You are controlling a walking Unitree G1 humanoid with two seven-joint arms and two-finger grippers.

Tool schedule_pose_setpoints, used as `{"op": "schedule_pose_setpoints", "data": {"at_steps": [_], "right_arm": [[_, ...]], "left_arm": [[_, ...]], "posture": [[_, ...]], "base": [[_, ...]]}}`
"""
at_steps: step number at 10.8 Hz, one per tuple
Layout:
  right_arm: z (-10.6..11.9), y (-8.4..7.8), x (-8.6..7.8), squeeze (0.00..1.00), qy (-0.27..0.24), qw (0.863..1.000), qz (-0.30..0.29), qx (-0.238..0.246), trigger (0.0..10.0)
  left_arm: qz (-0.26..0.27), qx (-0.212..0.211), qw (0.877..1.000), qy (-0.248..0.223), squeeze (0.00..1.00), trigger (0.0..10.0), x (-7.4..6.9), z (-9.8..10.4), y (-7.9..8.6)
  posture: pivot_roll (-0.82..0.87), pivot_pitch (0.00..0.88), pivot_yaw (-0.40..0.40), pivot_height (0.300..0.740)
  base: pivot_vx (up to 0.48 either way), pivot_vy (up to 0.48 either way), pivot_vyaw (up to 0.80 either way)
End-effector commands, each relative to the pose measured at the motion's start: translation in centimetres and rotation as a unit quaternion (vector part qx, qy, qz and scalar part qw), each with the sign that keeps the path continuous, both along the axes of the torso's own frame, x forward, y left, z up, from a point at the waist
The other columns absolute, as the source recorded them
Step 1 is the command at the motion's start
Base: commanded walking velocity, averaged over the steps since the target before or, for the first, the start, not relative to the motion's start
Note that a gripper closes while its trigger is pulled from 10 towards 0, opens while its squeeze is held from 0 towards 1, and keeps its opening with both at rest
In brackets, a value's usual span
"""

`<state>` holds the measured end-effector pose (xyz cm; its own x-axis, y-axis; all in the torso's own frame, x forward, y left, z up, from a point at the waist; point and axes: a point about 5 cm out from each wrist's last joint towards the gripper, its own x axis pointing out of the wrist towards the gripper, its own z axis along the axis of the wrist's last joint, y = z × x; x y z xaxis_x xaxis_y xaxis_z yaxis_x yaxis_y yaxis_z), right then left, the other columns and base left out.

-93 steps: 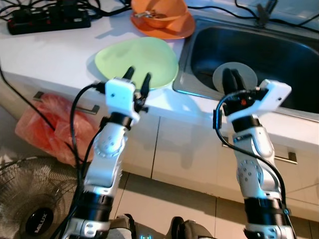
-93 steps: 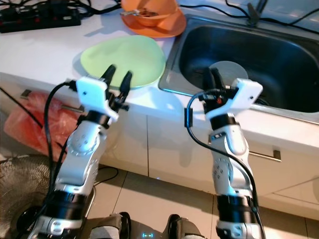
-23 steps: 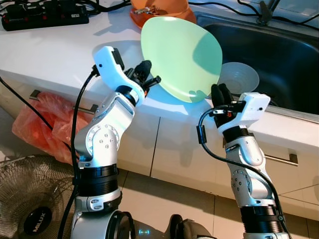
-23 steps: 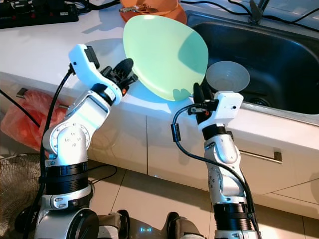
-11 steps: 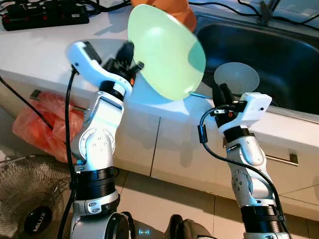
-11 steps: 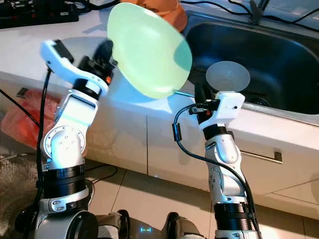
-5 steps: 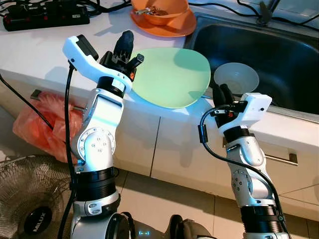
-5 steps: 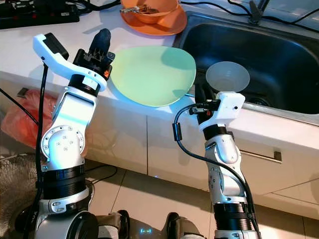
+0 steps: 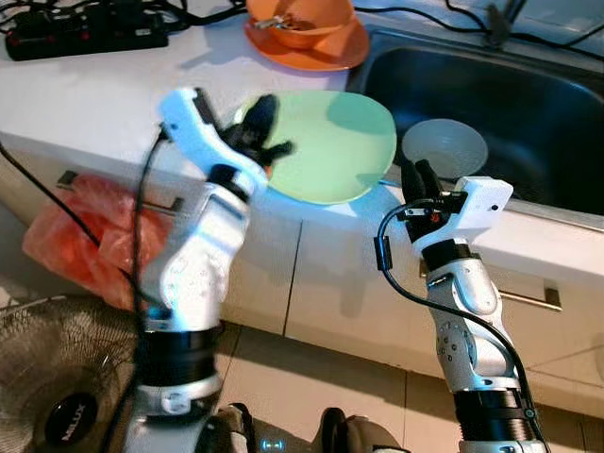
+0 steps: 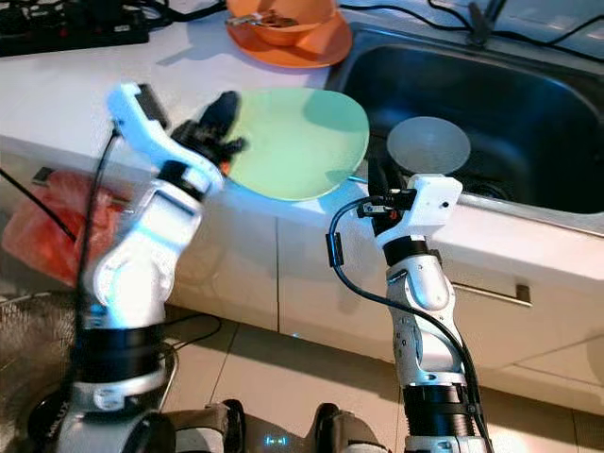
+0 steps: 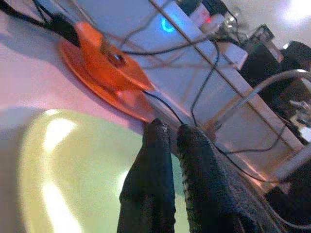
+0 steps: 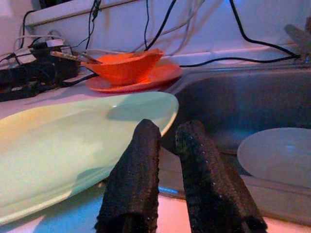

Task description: Kitchen organization

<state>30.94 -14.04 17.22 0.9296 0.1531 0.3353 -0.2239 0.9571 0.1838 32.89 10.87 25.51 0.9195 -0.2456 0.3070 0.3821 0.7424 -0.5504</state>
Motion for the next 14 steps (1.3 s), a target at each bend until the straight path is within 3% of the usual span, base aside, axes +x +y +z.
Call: {"op": "schedule_pose_setpoints", "data": {"at_steps": [1,4,9,14], "right_arm": [[-0.2,-0.4,0.0,0.0,0.004,1.0,-0.01,0.007,10.0],[-0.2,-0.5,0.0,0.0,0.004,1.0,-0.008,0.006,10.0],[-0.3,-0.3,0.0,0.0,0.008,1.0,-0.004,0.005,10.0],[-0.3,-0.3,0.0,0.0,0.008,1.0,-0.003,0.005,10.0]], "left_arm": [[0.008,-0.006,1.0,0.0,1.0,10.0,0.0,0.4,0.5],[0.015,0.011,1.0,-0.019,1.0,10.0,-0.4,1.1,1.3],[0.01,0.091,0.996,0.016,1.0,10.0,-0.9,-1.2,1.6],[0.015,0.097,0.995,0.033,1.0,10.0,-1.2,-0.5,1.8]], "posture": [[0.11,0.187,-0.054,0.74],[0.11,0.193,-0.057,0.74],[0.12,0.204,-0.061,0.74],[0.12,0.204,-0.06,0.74]], "base": [[0.0,0.0,0.0],[0.0,0.0,0.0],[0.0,0.0,0.0],[0.0,0.0,0.0]]}}
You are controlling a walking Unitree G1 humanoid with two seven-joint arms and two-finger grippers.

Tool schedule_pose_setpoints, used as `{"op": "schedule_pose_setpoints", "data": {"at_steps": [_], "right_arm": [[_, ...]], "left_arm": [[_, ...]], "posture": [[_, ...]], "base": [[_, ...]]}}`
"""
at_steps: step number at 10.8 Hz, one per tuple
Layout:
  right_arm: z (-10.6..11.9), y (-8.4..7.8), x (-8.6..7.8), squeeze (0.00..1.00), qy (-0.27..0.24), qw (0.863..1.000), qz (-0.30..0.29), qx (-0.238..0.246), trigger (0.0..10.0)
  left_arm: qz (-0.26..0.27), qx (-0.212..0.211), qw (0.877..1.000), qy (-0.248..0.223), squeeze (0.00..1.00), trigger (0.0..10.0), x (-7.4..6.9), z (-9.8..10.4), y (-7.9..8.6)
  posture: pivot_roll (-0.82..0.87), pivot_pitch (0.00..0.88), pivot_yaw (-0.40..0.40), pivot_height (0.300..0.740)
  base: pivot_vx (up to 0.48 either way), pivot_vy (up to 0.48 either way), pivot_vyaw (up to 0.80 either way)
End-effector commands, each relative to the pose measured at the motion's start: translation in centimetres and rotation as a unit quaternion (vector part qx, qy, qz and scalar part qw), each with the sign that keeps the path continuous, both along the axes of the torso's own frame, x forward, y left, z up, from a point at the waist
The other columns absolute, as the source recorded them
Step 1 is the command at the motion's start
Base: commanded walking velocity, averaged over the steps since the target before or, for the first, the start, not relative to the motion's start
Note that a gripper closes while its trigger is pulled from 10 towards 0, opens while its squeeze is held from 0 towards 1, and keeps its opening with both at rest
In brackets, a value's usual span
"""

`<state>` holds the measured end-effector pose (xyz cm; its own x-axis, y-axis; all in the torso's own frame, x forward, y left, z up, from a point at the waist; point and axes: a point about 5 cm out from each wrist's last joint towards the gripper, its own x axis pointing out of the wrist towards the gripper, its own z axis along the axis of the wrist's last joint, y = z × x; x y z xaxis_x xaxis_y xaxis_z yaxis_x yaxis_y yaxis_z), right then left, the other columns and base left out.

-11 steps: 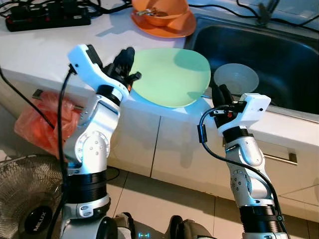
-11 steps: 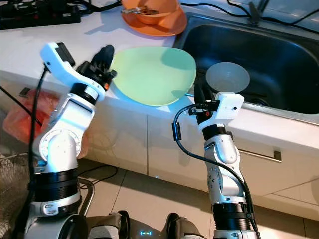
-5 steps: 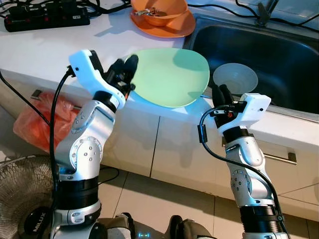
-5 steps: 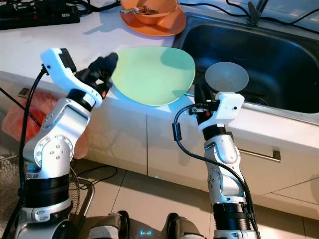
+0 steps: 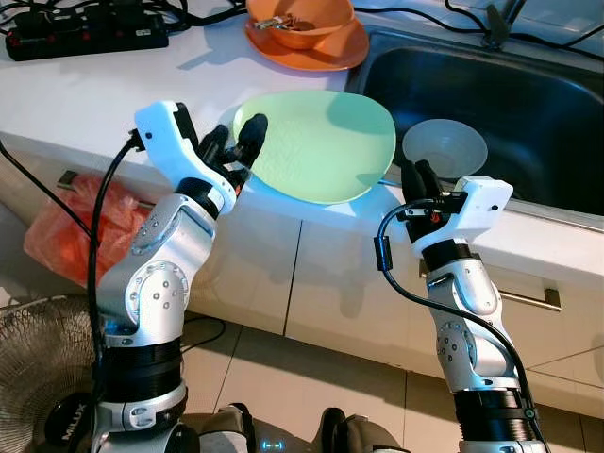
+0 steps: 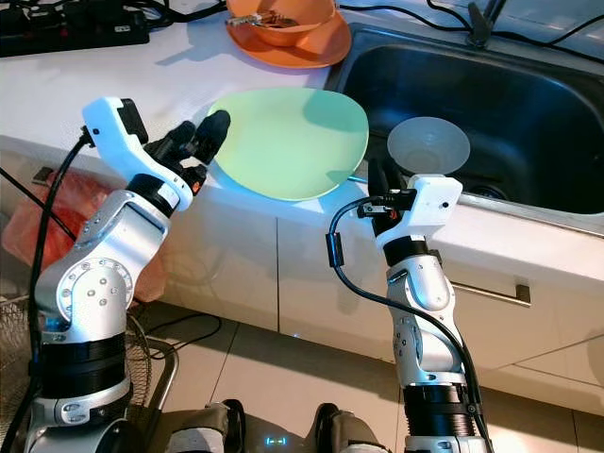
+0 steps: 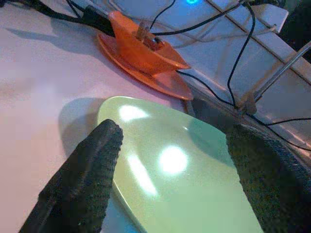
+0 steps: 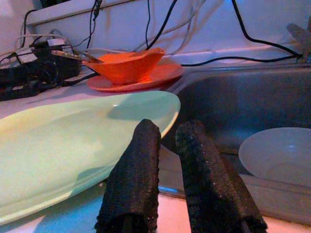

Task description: Kitchen organization

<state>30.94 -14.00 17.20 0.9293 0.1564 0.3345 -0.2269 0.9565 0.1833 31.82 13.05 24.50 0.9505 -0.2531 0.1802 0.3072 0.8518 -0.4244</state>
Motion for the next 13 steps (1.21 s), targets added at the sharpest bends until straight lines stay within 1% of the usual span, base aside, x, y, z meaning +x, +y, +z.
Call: {"op": "schedule_pose_setpoints", "data": {"at_steps": [1,2,3,4,5,7,8,9,10,11,13], "right_arm": [[-0.3,-0.3,0.0,0.0,0.008,1.0,-0.004,0.005,10.0],[-0.3,-0.3,0.1,0.0,0.008,1.0,-0.003,0.004,10.0],[-0.2,-0.3,0.1,0.0,0.008,1.0,-0.003,0.004,10.0],[-0.3,-0.2,0.1,0.0,0.008,1.0,-0.002,0.004,10.0],[-0.3,-0.1,0.1,0.0,0.007,1.0,0.001,0.004,10.0],[-0.3,-0.2,0.0,0.0,0.007,1.0,0.0,0.004,10.0],[-0.2,-0.3,0.0,0.0,0.006,1.0,0.0,0.004,10.0],[-0.2,-0.3,0.1,0.0,0.006,1.0,0.0,0.004,10.0],[-0.3,-0.2,0.1,0.0,0.007,1.0,0.002,0.004,10.0],[-0.3,-0.1,0.1,0.0,0.008,1.0,0.005,0.003,10.0],[-0.3,-0.3,0.1,0.0,0.009,1.0,0.001,0.002,10.0]], "left_arm": [[-0.008,0.004,1.0,-0.006,1.0,10.0,-0.2,0.6,-0.4],[-0.01,0.011,1.0,0.012,0.0,10.0,-0.2,0.5,-0.5],[-0.032,-0.004,0.999,0.042,0.0,10.0,-0.3,0.0,-0.4],[-0.043,-0.003,0.998,0.054,0.0,10.0,-0.4,-0.6,-0.1],[-0.039,0.001,0.997,0.062,0.0,10.0,-0.6,-1.7,1.2],[-0.05,0.002,0.998,0.04,0.0,10.0,-1.2,-1.4,2.4],[-0.058,0.007,0.998,0.029,0.0,10.0,-1.9,-1.1,3.0],[-0.074,0.002,0.997,0.022,0.0,10.0,-2.5,-1.2,3.5],[-0.081,-0.006,0.996,0.023,0.0,10.0,-2.6,-1.7,3.7],[-0.103,-0.029,0.994,0.022,0.0,10.0,-2.7,-2.5,3.6],[-0.115,-0.02,0.993,0.02,0.0,10.0,-2.7,-2.4,3.0]], "posture": [[0.12,0.206,-0.06,0.74],[0.12,0.204,-0.06,0.74],[0.12,0.203,-0.059,0.74],[0.12,0.2,-0.058,0.74],[0.12,0.199,-0.058,0.74],[0.12,0.196,-0.058,0.74],[0.13,0.195,-0.059,0.74],[0.13,0.191,-0.061,0.74],[0.13,0.191,-0.061,0.74],[0.13,0.188,-0.064,0.74],[0.12,0.193,-0.066,0.74]], "base": [[0.0,0.0,0.0],[0.0,0.0,0.0],[0.0,0.0,0.0],[0.0,0.0,0.0],[0.0,0.0,0.0],[0.0,0.0,0.0],[0.0,0.0,0.0],[0.0,0.0,0.0],[0.0,0.0,0.0],[0.0,0.0,0.0],[0.0,0.0,0.0]]}}
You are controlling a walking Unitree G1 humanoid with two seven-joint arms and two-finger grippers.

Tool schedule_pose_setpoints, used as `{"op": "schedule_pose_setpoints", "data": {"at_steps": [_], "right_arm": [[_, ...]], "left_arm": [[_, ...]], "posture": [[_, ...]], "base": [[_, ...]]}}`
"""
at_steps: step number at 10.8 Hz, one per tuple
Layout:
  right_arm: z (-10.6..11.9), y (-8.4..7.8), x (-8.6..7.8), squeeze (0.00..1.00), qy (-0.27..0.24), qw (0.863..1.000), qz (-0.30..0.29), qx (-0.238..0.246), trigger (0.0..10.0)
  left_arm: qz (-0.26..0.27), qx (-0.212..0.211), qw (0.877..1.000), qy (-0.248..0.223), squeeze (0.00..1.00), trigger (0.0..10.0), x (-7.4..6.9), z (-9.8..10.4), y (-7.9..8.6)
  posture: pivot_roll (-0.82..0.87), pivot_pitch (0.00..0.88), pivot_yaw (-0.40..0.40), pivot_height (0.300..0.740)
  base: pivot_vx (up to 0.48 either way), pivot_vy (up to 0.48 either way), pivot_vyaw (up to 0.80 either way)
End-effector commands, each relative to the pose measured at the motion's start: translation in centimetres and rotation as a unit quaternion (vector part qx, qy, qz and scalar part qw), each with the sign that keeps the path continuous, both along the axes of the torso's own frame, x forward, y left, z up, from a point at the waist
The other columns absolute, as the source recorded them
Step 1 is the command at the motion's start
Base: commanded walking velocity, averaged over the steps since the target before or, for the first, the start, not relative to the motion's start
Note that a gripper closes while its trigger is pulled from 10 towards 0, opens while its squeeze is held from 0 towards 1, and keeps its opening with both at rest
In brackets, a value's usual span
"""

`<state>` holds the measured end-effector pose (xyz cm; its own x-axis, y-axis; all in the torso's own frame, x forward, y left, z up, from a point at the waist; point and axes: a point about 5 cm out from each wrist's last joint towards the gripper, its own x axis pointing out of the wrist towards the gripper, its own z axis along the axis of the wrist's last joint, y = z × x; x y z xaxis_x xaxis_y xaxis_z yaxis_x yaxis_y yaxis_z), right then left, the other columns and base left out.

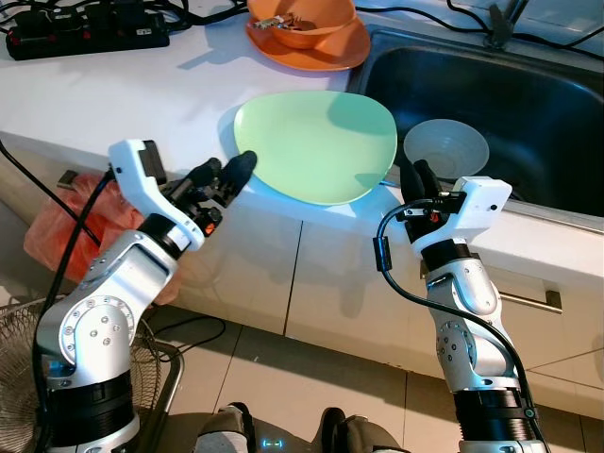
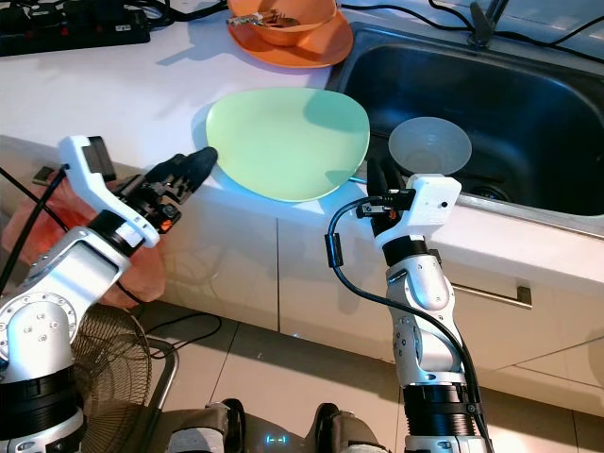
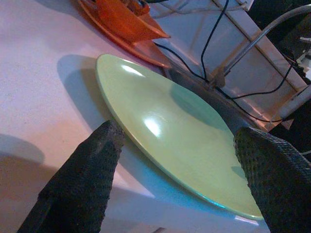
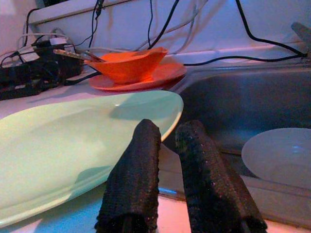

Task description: Kitchen organization

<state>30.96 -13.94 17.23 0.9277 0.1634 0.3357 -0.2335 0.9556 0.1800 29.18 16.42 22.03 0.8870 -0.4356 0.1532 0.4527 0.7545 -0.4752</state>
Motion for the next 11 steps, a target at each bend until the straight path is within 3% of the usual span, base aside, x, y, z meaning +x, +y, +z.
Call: {"op": "schedule_pose_setpoints", "data": {"at_steps": [1,2,4,6,8,11], "right_arm": [[-0.3,-0.3,0.1,0.0,0.009,1.0,-0.002,0.004,10.0],[-0.3,-0.3,0.1,0.0,0.009,1.0,-0.001,0.005,10.0],[-0.3,-0.2,0.2,0.0,0.01,1.0,-0.001,0.004,10.0],[-0.2,-0.2,0.2,0.0,0.009,1.0,-0.001,0.005,10.0],[-0.2,-0.3,0.1,0.0,0.008,1.0,-0.002,0.005,10.0],[-0.2,-0.2,0.0,0.0,0.009,1.0,0.0,0.005,10.0]], "left_arm": [[-0.017,-0.009,1.0,-0.004,0.0,10.0,0.0,0.1,-0.5],[-0.02,-0.016,1.0,-0.002,0.0,10.0,0.0,0.0,-0.6],[-0.046,-0.08,0.996,0.013,0.0,10.0,0.3,0.2,-2.4],[-0.057,-0.119,0.991,0.027,0.0,10.0,0.8,0.7,-3.0],[-0.051,-0.096,0.993,0.046,0.0,10.0,1.3,1.3,-2.9],[-0.023,-0.077,0.995,0.058,0.0,10.0,1.0,1.8,-1.4]], "posture": [[0.12,0.198,-0.066,0.74],[0.12,0.2,-0.066,0.74],[0.12,0.204,-0.065,0.74],[0.12,0.204,-0.062,0.74],[0.12,0.209,-0.056,0.74],[0.13,0.217,-0.057,0.74]], "base": [[0.0,0.0,0.0],[0.0,0.0,0.0],[0.0,0.0,0.0],[0.0,0.0,0.0],[0.0,0.0,0.0],[0.0,0.0,0.0]]}}
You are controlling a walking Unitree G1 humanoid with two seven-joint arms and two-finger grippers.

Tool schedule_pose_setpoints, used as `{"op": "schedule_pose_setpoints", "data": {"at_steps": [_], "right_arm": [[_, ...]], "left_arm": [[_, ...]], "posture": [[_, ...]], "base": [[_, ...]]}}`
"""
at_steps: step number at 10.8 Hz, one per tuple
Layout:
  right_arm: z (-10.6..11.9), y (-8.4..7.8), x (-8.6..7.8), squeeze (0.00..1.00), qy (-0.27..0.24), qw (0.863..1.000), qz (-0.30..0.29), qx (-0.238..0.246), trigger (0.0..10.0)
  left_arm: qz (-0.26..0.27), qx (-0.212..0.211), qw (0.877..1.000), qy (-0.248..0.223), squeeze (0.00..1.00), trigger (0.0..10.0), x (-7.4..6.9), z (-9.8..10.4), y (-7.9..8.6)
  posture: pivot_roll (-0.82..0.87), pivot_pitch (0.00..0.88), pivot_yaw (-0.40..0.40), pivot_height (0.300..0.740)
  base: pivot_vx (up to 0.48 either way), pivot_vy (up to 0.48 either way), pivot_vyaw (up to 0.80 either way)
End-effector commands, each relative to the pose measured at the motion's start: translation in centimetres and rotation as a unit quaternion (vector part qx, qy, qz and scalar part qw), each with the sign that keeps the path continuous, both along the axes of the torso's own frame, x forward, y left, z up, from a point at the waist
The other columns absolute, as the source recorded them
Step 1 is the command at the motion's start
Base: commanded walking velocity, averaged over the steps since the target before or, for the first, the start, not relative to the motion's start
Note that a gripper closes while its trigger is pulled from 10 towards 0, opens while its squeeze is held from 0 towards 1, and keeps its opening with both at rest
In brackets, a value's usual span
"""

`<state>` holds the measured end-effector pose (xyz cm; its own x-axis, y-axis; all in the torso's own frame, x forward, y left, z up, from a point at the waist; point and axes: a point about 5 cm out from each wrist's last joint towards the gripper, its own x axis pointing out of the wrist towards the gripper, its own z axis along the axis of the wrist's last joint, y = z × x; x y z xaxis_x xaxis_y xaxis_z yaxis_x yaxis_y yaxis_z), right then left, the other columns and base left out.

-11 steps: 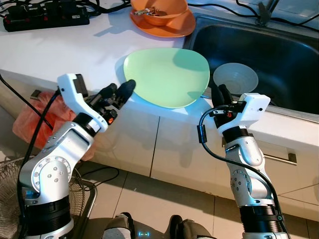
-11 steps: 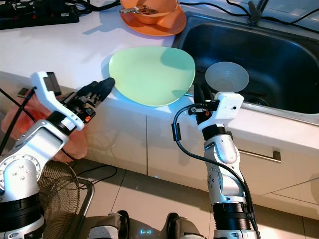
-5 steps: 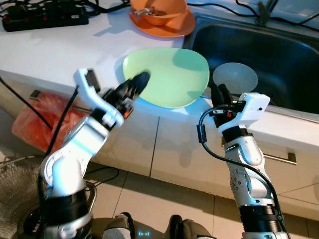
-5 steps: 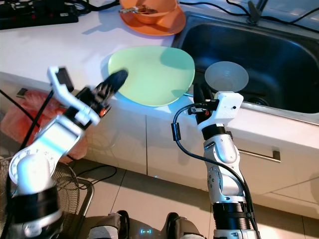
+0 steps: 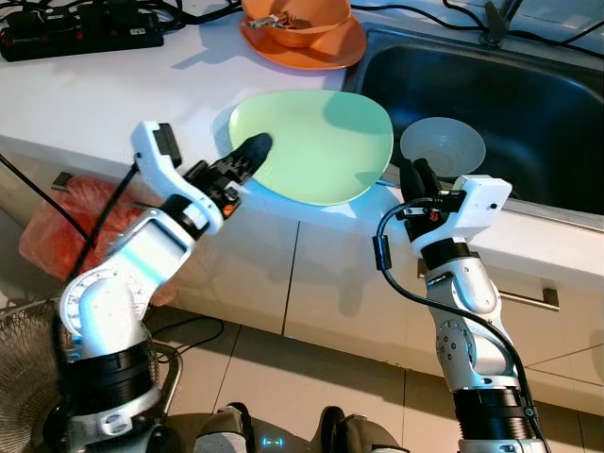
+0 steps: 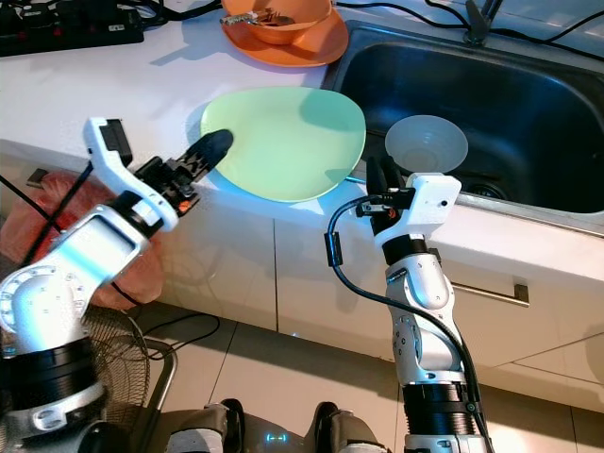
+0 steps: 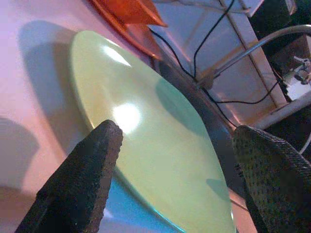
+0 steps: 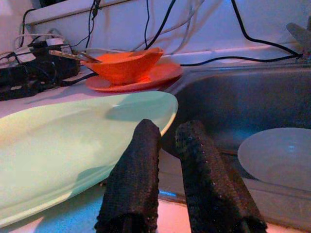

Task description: Kitchen organization

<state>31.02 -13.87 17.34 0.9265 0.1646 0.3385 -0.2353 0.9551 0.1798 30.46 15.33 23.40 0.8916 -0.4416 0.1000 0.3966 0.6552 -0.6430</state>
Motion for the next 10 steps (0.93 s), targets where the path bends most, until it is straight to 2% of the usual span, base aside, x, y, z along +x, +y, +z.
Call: {"op": "schedule_pose_setpoints", "data": {"at_steps": [1,10], "right_arm": [[-0.4,-0.3,0.0,0.0,0.011,1.0,0.0,0.005,10.0],[-0.3,-0.2,-0.1,0.0,0.01,1.0,-0.002,0.006,10.0]], "left_arm": [[-0.005,0.003,1.0,-0.006,0.0,10.0,-0.3,0.5,-0.1],[-0.049,-0.016,0.997,0.051,0.0,10.0,0.7,0.8,-2.3]], "posture": [[0.13,0.217,-0.057,0.74],[0.11,0.211,-0.034,0.74]], "base": [[0.0,0.0,0.0],[0.0,0.0,0.0]]}}
